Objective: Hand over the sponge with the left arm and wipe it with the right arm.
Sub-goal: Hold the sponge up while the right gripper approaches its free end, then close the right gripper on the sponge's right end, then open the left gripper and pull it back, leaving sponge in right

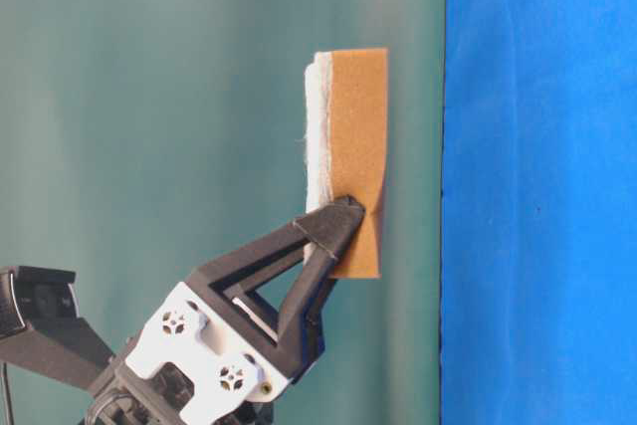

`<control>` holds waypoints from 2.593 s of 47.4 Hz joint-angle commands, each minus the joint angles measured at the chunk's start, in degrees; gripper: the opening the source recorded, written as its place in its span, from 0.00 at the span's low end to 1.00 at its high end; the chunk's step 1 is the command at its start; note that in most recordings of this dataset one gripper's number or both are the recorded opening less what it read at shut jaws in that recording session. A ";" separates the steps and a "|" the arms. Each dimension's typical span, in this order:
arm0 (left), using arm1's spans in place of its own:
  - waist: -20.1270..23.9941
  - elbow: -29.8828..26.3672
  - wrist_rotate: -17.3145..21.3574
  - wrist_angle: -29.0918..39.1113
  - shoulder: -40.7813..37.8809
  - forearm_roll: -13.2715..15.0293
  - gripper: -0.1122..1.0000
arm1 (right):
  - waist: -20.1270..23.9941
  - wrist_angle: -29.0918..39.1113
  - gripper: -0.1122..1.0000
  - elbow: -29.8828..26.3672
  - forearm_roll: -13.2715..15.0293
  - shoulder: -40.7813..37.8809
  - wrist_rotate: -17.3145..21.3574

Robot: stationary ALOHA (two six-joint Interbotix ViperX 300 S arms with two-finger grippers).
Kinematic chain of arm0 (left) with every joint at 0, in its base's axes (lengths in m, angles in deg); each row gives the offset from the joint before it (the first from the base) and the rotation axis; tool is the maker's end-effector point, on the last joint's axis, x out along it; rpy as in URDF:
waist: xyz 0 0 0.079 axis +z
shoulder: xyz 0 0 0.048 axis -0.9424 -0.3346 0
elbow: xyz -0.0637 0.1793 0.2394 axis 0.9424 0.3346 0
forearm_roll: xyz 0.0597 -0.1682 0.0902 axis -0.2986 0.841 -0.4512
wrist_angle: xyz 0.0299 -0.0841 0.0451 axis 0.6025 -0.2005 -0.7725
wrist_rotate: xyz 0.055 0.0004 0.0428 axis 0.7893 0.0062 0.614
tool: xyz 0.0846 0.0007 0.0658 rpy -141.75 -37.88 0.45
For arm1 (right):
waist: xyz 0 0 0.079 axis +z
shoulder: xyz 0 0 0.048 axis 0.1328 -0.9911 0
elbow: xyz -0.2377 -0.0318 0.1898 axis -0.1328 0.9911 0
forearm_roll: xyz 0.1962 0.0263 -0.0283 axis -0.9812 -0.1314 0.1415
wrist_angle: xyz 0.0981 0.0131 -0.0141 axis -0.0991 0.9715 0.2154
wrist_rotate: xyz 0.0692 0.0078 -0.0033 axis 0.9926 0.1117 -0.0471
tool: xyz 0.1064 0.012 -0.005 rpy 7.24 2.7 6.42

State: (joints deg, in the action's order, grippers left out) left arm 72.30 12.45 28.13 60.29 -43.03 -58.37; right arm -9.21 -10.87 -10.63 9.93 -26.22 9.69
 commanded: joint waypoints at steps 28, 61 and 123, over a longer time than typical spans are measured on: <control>0.26 -1.05 0.53 -0.53 0.62 0.09 0.44 | 0.70 5.54 0.76 -15.47 -0.35 -20.65 0.79; 0.18 -1.05 1.05 -0.35 0.62 0.00 0.39 | -1.14 9.23 0.76 -19.42 -0.35 -27.51 0.70; -0.70 7.73 2.90 -6.50 11.60 -0.09 0.88 | -0.62 12.04 0.28 -18.72 1.67 -25.49 -0.26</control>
State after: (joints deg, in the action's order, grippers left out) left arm 72.03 19.30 30.94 55.37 -34.76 -58.37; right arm -9.91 1.44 -28.73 11.51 -52.85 9.34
